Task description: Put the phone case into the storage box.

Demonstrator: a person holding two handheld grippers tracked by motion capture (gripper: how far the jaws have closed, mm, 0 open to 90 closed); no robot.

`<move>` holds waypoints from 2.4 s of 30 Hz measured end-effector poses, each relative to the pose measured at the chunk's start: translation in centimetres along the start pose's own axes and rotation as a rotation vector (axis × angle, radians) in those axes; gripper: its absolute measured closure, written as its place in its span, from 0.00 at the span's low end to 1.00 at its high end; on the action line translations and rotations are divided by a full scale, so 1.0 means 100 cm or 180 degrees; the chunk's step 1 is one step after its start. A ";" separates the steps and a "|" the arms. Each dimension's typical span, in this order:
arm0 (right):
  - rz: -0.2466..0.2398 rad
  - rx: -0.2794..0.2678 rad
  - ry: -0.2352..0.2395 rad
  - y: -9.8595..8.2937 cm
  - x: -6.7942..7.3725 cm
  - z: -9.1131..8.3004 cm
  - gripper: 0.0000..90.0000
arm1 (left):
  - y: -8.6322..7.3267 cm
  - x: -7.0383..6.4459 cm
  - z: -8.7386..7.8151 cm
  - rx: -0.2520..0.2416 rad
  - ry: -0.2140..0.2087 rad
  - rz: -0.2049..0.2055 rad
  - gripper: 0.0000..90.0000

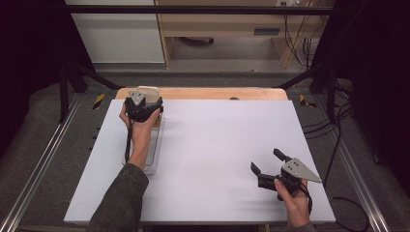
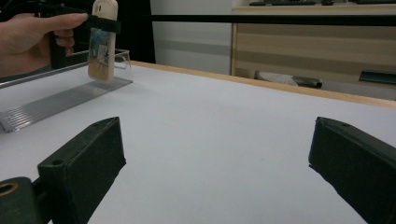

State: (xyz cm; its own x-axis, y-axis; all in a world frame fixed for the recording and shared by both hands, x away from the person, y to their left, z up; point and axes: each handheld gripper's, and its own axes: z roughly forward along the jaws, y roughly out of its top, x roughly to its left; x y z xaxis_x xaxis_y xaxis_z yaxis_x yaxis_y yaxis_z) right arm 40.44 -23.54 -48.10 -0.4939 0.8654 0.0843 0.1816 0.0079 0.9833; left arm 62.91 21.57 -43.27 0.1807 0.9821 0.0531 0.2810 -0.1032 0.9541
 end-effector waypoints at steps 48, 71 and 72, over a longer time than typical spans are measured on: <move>0.0014 0.0017 0.0031 -0.001 0.001 0.001 0.03 | 0.000 -0.002 0.011 0.0211 0.0082 0.0027 0.12; 0.0012 0.0023 0.0039 0.000 0.003 0.002 0.03 | 0.001 0.004 0.010 0.0256 0.0110 0.0002 0.11; 0.0013 0.0023 0.0039 0.000 0.003 0.002 0.03 | 0.001 0.004 0.010 0.0256 0.0111 -0.0002 0.11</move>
State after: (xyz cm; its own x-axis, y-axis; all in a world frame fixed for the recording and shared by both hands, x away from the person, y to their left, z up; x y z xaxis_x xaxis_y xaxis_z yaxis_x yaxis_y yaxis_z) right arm 40.43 -23.22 -48.14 -0.5034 0.8593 0.0904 0.1897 0.0079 0.9818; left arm 64.01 21.82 -43.43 0.1480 0.9869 0.0639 0.3562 -0.1135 0.9275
